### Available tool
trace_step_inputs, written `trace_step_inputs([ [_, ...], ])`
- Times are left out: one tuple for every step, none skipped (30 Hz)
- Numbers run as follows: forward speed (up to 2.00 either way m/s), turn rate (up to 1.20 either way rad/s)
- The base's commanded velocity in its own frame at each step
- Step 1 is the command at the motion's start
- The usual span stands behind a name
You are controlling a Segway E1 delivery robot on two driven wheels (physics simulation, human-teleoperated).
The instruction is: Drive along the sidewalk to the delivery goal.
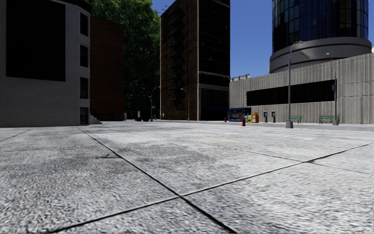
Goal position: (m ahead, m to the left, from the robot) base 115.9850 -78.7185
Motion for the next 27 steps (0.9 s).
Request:
trace_step_inputs([
  [2.0, 0.17],
  [2.0, 0.23],
  [2.0, 0.23],
  [2.0, 0.26],
  [2.0, 0.28],
  [2.0, 0.32],
  [2.0, 0.32],
  [2.0, 0.34],
  [2.0, 0.35],
  [2.0, 0.35],
  [2.0, 0.35],
  [2.0, 0.35],
  [2.0, 0.35],
  [2.0, 0.35],
  [2.0, 0.35],
  [2.0, 0.35],
  [2.0, 0.35],
  [2.0, 0.35],
  [2.0, 0.35],
  [2.0, 0.35],
  [2.0, 0.0],
  [2.0, 0.0],
  [2.0, 0.0],
  [2.0, 0.0],
  [2.0, 0.0],
  [2.0, 0.0],
  [2.0, 0.0],
])
